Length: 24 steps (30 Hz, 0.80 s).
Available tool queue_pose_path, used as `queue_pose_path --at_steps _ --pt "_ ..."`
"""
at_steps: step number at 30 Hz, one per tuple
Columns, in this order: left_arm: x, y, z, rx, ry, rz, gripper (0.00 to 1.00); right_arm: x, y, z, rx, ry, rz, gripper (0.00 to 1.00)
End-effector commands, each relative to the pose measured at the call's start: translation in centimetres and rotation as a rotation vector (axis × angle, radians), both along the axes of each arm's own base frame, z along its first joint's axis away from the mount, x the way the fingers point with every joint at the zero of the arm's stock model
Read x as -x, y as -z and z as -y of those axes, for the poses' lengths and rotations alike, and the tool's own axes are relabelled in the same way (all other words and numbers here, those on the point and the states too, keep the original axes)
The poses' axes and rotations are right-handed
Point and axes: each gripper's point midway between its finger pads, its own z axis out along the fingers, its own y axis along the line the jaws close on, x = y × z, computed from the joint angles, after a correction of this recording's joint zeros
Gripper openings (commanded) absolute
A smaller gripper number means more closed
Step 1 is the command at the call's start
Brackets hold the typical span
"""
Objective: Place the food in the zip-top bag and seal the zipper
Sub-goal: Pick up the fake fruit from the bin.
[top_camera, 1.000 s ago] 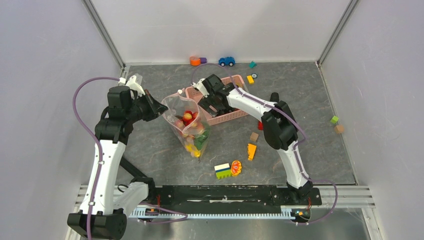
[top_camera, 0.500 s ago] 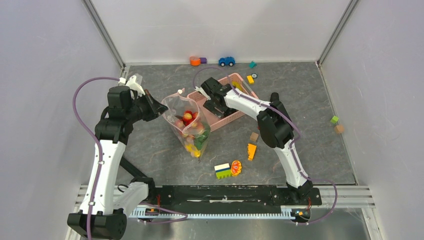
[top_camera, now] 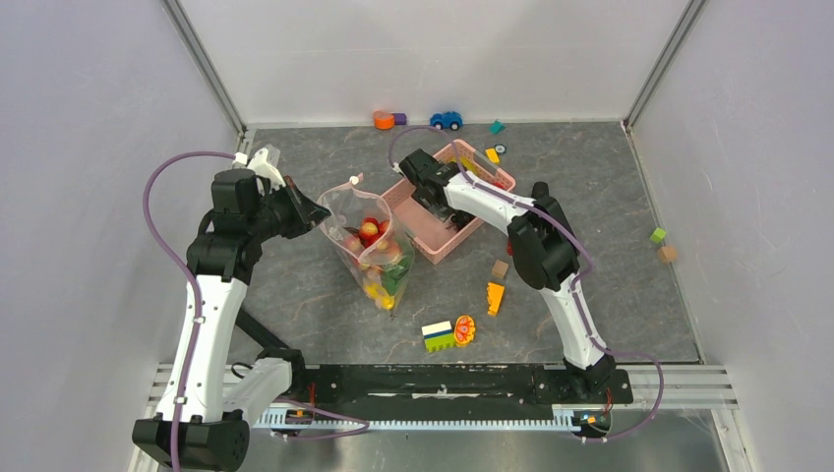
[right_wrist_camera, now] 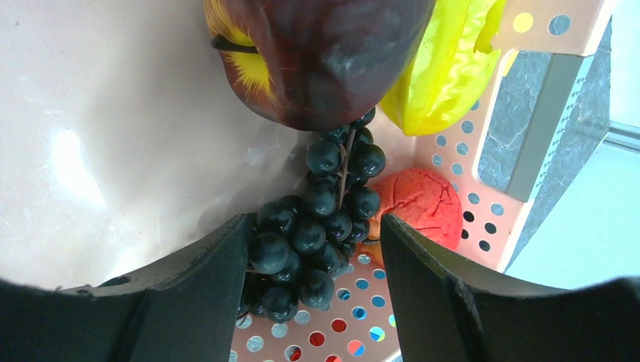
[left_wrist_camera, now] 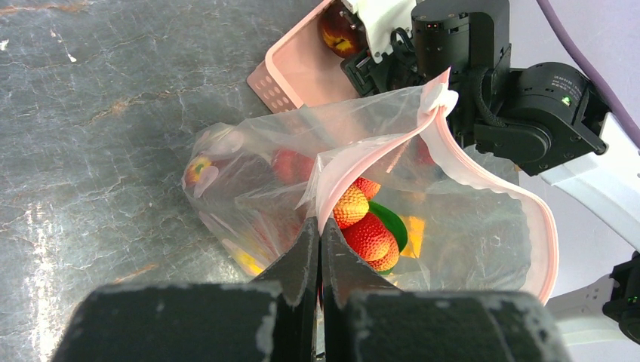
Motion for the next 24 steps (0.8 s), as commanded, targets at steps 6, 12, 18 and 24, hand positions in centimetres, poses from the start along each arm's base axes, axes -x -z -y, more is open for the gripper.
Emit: queue_pose_path --at_steps 6,12,18,24 --pt "-0.3 -0.6 -0.2 0.006 -0.013 0.024 0.02 -1.4 -0.2 -0.3 -0.052 0.020 0.008 0.67" --pt "-0.4 -0.6 -0.4 -0.004 -0.023 0.028 0.02 -1.9 1.5 0.1 -0.121 0.028 -0.064 0.67" --pt "-0.4 -0.6 -1.0 -0.028 -0.052 0.028 0.02 -0.3 3.2 1.3 -0.185 0.086 -0.141 0.68" --pt "-0.4 -0.6 -0.7 -0.015 -0.034 0.023 0.02 1.5 5.6 1.6 -0.237 0.134 -0.183 0.58"
